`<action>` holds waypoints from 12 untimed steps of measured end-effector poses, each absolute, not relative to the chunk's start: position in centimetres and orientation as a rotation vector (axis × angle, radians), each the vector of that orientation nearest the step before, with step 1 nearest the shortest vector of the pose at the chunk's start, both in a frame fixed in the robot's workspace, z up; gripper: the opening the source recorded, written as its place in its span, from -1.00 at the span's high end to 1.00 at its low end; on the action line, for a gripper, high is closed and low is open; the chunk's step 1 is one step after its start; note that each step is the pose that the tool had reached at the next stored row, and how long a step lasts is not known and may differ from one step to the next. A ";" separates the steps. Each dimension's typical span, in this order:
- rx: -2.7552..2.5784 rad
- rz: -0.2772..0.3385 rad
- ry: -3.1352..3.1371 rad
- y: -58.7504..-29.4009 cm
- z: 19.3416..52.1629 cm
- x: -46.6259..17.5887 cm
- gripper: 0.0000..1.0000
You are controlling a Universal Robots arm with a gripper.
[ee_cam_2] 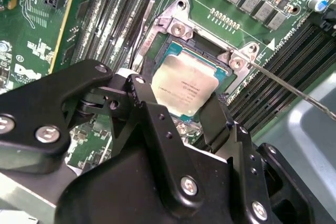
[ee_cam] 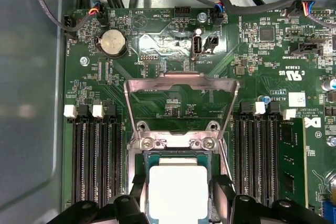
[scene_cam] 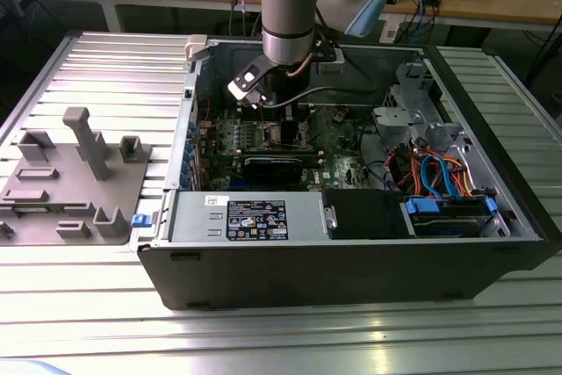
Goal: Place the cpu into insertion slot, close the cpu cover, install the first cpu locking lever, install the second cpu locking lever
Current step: 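Place the cpu into insertion slot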
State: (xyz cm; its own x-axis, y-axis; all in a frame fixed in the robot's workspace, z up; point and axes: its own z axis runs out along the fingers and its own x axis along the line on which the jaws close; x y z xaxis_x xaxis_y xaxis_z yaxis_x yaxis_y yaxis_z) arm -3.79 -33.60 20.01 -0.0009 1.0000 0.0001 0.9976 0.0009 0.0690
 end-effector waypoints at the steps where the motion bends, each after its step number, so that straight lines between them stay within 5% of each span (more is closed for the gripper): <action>1: 2.185 0.076 2.187 -33.6 20.1 -3.8 -0.23; 9: 2.185 0.076 2.188 -33.6 21.2 -3.8 -0.23; 12: 2.188 0.070 2.190 -33.6 21.3 -3.8 0.06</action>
